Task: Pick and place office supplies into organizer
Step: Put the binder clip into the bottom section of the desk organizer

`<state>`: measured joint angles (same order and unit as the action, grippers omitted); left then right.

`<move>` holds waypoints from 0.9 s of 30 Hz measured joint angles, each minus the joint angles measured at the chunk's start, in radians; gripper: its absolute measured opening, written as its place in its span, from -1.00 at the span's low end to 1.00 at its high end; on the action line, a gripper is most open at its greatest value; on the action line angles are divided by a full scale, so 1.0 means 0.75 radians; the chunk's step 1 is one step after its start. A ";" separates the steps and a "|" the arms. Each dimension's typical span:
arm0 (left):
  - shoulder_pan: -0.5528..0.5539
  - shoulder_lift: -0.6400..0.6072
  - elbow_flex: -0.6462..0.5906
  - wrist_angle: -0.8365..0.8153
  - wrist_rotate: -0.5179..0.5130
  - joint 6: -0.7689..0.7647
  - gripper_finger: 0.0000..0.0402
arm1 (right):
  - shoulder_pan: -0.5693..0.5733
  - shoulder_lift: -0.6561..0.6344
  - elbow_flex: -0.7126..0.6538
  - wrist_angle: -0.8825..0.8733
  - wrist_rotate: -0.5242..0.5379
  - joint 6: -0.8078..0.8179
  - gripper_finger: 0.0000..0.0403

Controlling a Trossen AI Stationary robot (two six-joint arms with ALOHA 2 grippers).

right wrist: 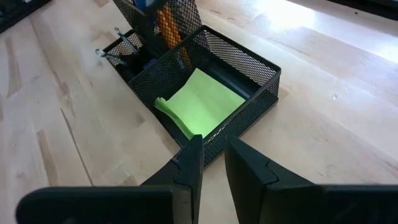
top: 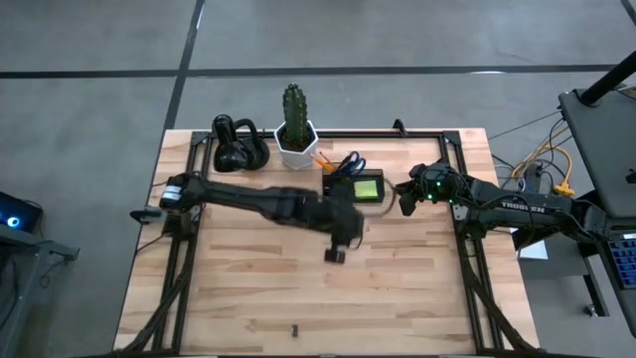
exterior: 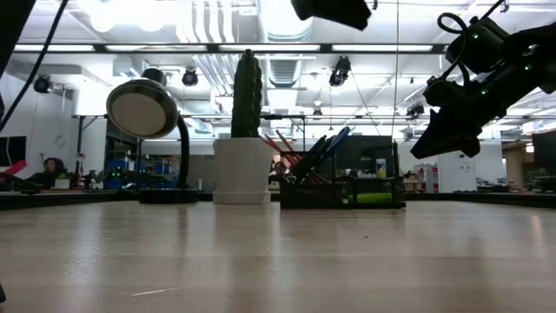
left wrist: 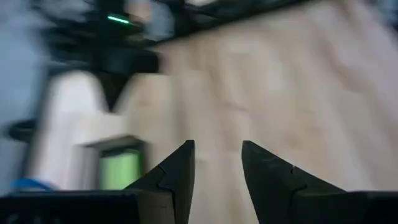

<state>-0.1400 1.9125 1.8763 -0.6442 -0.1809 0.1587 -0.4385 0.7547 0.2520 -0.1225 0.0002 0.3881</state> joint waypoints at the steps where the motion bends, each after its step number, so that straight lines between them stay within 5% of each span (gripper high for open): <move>1: -0.021 0.000 0.000 -0.030 0.037 -0.025 -0.42 | 0.000 0.000 0.000 0.000 0.000 0.002 -0.72; 19: -0.371 0.001 -0.100 -0.258 0.182 -0.748 -0.42 | 0.000 0.001 0.001 0.000 0.000 0.006 -0.72; 27: -0.470 0.002 -0.189 -0.259 0.241 -1.367 -0.42 | 0.000 0.001 0.000 0.000 0.000 0.006 -0.72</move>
<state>-0.4925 1.9137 1.7349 -0.8386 -0.0002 -0.8662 -0.4385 0.7551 0.2522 -0.1226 0.0002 0.3927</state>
